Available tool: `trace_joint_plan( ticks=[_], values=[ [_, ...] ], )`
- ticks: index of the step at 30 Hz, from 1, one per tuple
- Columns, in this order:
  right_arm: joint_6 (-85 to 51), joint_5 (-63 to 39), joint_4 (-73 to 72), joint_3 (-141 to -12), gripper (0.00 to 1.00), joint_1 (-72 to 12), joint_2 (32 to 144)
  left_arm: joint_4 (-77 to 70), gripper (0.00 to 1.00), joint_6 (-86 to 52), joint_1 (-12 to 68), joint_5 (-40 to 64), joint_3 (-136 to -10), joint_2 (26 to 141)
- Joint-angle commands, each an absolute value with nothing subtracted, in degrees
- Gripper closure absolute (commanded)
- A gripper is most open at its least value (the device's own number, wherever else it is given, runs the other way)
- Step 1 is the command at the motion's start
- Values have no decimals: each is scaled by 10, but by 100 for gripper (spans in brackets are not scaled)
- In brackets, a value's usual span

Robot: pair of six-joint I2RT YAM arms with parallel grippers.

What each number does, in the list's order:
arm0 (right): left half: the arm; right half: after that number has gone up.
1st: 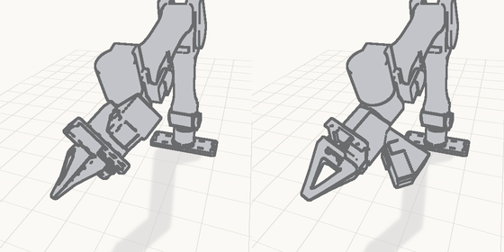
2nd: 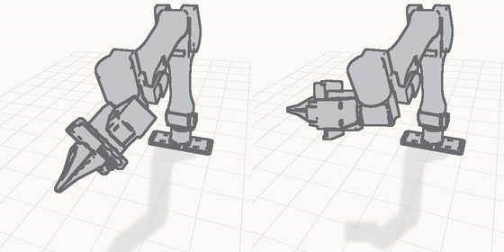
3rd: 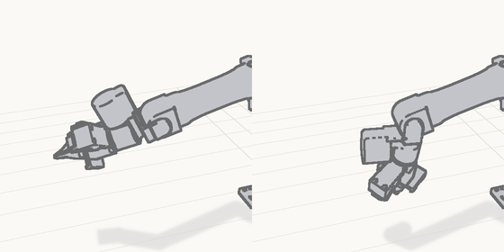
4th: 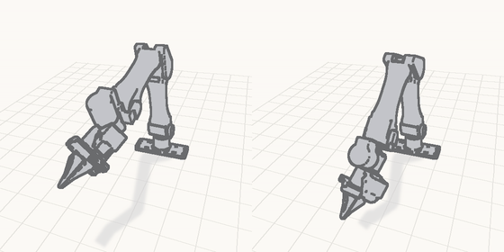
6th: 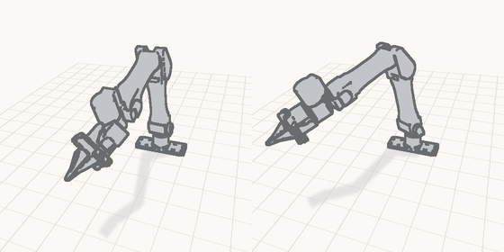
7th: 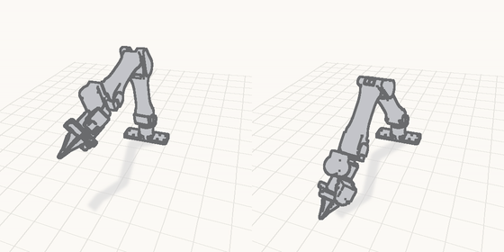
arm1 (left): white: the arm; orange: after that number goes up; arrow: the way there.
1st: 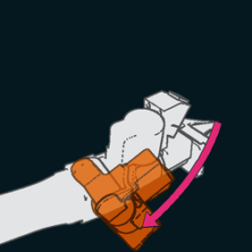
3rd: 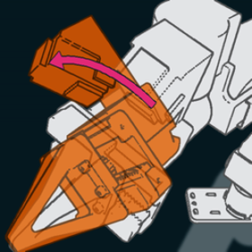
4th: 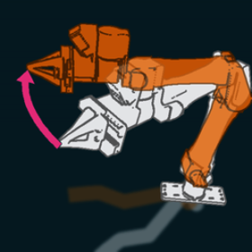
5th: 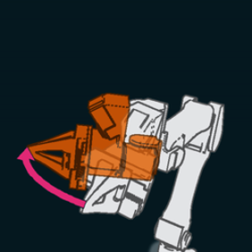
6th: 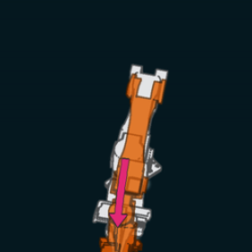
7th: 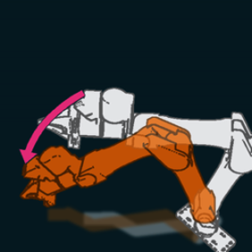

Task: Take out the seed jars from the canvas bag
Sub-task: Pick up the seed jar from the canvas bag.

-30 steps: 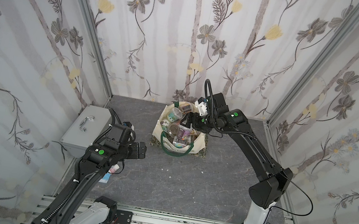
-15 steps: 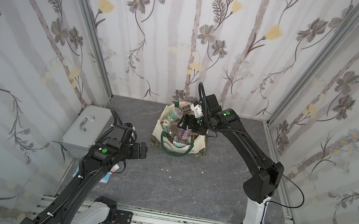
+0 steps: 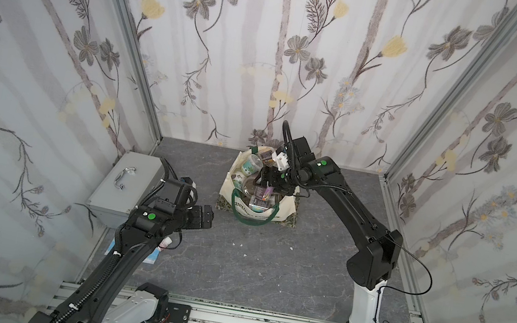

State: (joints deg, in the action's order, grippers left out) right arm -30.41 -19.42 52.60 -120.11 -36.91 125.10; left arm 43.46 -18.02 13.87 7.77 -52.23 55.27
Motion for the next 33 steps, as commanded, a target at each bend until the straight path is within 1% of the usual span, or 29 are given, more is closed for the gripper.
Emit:
trace_joint_plan(
  ticks=[1,6,10,12,17,24,28,33],
  values=[
    [-308,-176,494,-1206,20,-367,1253,422,0,-184,139,84,-520,555],
    [-314,-177,483,-1207,26,-367,1241,420,0,-184,138,90,-520,558],
    [-312,-173,473,-1204,27,-369,1223,419,0,-184,139,95,-519,562],
    [-308,-168,469,-1201,31,-370,1212,419,0,-184,139,95,-520,562],
    [-309,-150,445,-1169,31,-370,1174,419,0,-185,139,97,-520,561],
    [-300,-65,424,-1096,31,-356,1082,415,0,-186,140,102,-519,559],
    [-297,-43,401,-1015,31,-311,1008,414,0,-185,141,102,-520,559],
    [-293,-11,346,-878,31,-214,900,415,0,-185,142,101,-519,558]
  ],
)
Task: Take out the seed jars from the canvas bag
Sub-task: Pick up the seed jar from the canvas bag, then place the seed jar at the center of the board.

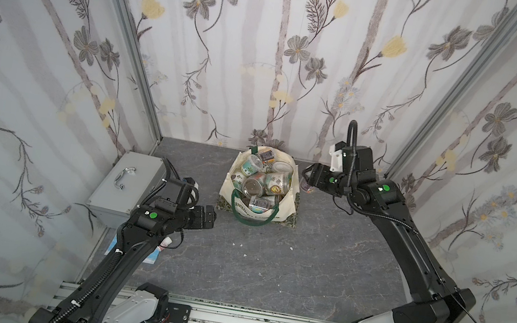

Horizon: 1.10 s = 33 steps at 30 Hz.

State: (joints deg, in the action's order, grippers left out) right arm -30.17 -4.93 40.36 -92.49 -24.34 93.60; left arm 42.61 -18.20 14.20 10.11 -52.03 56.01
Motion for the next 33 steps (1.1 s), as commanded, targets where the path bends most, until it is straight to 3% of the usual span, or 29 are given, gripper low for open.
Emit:
trace_joint_plan(
  ticks=[1,6,13,21,33],
  values=[
    [-289,-4,329,-850,31,-193,883,414,0,-185,142,101,-519,558],
    [-274,16,247,-722,31,-91,866,414,0,-186,143,104,-519,559],
    [-277,74,121,-634,31,-7,973,414,0,-185,144,100,-519,558],
    [-272,117,45,-645,31,25,1072,415,0,-185,143,103,-519,568],
    [-282,51,51,-709,29,74,1143,414,0,-185,144,105,-519,578]
  ],
)
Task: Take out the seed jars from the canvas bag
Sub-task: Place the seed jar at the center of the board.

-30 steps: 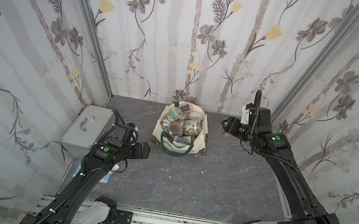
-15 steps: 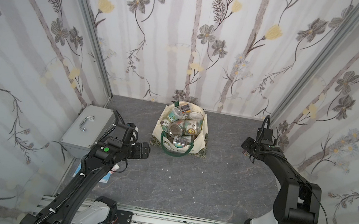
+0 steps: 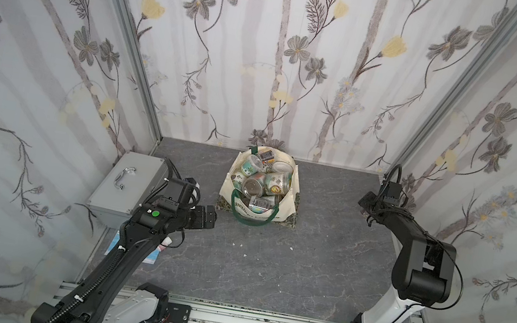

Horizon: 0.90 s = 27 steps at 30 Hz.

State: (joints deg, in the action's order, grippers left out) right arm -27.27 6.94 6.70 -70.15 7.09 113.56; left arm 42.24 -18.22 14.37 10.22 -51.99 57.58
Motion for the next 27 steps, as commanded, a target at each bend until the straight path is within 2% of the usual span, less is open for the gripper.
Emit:
trace_joint_plan(
  ticks=[1,5,12,27],
  values=[
    [-288,46,49,-709,29,74,1146,413,0,-185,144,105,-519,580],
    [-330,17,40,-705,29,71,1136,413,0,-185,143,106,-519,581],
    [-382,37,13,-679,29,69,1148,413,0,-186,144,108,-519,583],
    [-389,72,34,-699,28,44,1162,412,0,-187,144,114,-519,587]
  ],
)
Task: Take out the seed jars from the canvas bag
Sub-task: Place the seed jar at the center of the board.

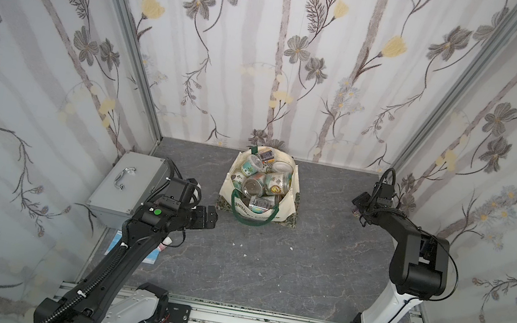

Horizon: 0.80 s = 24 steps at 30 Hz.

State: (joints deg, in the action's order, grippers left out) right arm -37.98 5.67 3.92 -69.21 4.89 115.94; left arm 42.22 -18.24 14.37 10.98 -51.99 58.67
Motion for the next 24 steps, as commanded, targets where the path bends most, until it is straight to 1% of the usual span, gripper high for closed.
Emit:
trace_joint_plan(
  ticks=[1,14,21,24],
  values=[
    [-389,75,36,-701,28,42,1163,412,0,-187,143,114,-519,587],
    [-363,45,90,-770,27,40,1216,411,0,-187,143,115,-519,589],
    [-355,36,102,-776,26,40,1222,411,0,-187,143,115,-519,587],
    [-353,33,105,-780,24,40,1224,410,0,-187,144,117,-518,587]
  ],
)
